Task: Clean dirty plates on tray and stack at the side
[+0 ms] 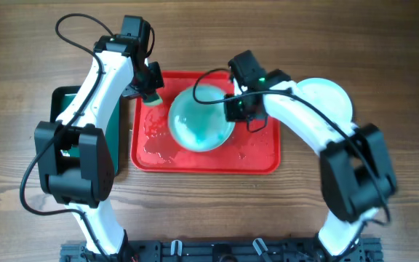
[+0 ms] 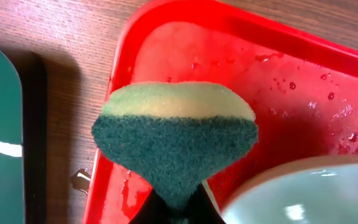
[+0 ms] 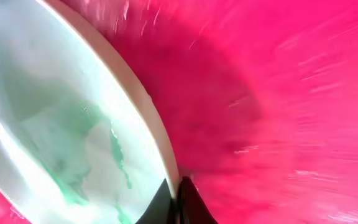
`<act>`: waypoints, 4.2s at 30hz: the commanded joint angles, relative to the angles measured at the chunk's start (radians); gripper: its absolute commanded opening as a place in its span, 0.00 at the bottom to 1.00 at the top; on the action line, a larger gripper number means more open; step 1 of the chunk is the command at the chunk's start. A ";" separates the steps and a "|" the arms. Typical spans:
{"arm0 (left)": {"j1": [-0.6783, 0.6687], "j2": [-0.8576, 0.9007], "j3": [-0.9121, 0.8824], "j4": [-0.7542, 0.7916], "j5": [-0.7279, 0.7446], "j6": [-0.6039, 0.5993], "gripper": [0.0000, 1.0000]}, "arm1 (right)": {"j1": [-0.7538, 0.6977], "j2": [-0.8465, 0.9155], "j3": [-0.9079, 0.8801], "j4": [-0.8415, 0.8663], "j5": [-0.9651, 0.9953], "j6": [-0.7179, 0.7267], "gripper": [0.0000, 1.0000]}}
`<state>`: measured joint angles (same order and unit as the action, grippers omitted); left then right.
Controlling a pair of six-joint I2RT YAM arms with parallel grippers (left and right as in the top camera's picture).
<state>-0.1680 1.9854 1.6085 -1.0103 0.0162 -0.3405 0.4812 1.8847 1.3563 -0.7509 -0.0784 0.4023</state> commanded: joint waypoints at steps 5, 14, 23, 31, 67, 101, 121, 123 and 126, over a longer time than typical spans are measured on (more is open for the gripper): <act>0.002 -0.003 0.012 -0.005 0.043 -0.016 0.04 | 0.222 -0.160 0.003 -0.011 0.851 -0.047 0.04; 0.002 -0.003 0.012 -0.005 0.043 -0.016 0.04 | 0.484 -0.160 0.003 -0.010 1.551 -0.063 0.04; 0.002 -0.003 0.012 -0.005 0.043 -0.016 0.04 | 0.537 -0.161 0.003 -0.010 1.598 -0.114 0.04; 0.002 -0.003 0.012 -0.005 0.043 -0.016 0.04 | 0.537 -0.161 0.003 -0.082 1.176 -0.390 0.04; -0.323 0.077 -0.056 0.126 0.065 -0.140 0.04 | 0.119 -0.138 -0.006 -0.075 0.458 0.072 0.04; -0.193 -0.022 -0.075 0.087 0.021 -0.199 0.04 | 0.242 -0.313 -0.006 -0.120 1.154 -0.125 0.04; -0.193 -0.022 -0.075 0.093 0.021 -0.199 0.04 | 0.421 -0.323 -0.006 0.107 1.597 -0.586 0.04; -0.193 -0.022 -0.075 0.093 0.021 -0.199 0.04 | 0.421 -0.323 -0.006 0.108 1.597 -0.586 0.04; -0.193 -0.022 -0.075 0.093 0.020 -0.199 0.04 | 0.421 -0.323 -0.006 0.108 1.595 -0.581 0.04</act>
<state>-0.3645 1.9854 1.5158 -0.9192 0.0254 -0.5228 0.8997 1.5650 1.3437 -0.6491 1.4792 -0.1814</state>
